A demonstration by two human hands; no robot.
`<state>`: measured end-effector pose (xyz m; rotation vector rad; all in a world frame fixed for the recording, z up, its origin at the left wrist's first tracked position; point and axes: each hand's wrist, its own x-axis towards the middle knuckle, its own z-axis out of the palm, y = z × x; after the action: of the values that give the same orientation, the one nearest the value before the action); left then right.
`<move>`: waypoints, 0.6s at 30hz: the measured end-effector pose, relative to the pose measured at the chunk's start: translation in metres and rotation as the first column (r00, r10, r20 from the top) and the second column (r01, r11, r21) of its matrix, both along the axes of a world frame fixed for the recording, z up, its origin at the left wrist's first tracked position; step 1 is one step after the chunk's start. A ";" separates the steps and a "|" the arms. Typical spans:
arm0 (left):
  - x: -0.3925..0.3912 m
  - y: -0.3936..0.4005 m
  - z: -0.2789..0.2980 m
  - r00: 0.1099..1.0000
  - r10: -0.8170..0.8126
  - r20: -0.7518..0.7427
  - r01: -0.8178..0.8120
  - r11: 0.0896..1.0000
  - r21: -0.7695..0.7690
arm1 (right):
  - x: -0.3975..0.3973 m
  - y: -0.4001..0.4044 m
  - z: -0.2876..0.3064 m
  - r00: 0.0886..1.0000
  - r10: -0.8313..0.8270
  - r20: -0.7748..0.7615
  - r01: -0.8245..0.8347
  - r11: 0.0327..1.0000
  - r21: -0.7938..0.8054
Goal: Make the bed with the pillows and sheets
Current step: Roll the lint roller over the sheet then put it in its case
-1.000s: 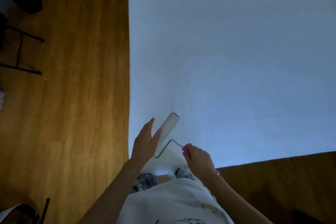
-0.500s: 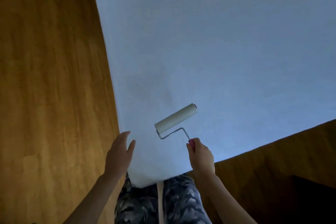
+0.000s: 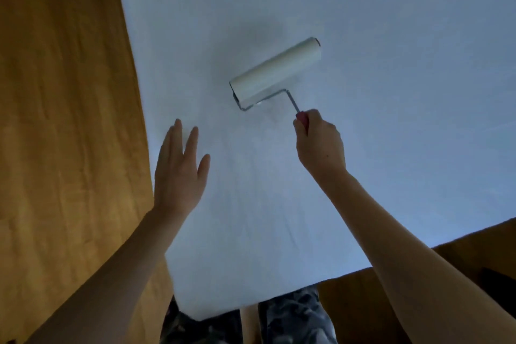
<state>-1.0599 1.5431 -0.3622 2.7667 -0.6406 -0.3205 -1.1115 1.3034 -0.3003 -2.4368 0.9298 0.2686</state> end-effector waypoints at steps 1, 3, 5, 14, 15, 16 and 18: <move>0.006 -0.003 -0.008 0.999 0.027 0.025 -0.027 1.000 0.001 | 0.013 -0.003 -0.004 1.000 0.003 0.027 -0.003 1.000 -0.002; 0.015 -0.007 -0.022 0.995 0.069 0.076 -0.069 0.998 0.008 | 0.036 -0.011 -0.009 0.998 0.002 0.063 -0.002 1.000 -0.003; 0.021 -0.007 -0.036 0.990 0.090 0.108 -0.091 0.996 0.009 | 0.056 -0.020 -0.012 0.998 0.003 0.069 -0.002 1.000 -0.008; 0.043 -0.024 -0.053 0.988 0.034 0.149 -0.040 0.999 0.034 | 0.078 -0.047 -0.016 1.000 -0.010 0.005 0.010 1.000 0.010; 0.045 -0.028 -0.055 0.988 0.033 0.153 -0.039 0.999 0.034 | 0.080 -0.049 -0.017 1.000 -0.020 0.002 0.020 1.000 0.018; 0.046 -0.032 -0.056 0.987 0.036 0.159 -0.041 0.999 0.032 | 0.082 -0.052 -0.018 1.000 -0.030 0.002 0.030 0.999 0.027; 0.049 -0.042 -0.057 0.984 0.043 0.174 -0.047 0.999 0.020 | 0.086 -0.058 -0.019 0.999 -0.048 0.013 0.047 0.998 0.034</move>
<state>-1.0109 1.5013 -0.4194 2.8490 -0.6171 -0.0780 -1.0254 1.2451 -0.3195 -2.3797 0.9682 0.2480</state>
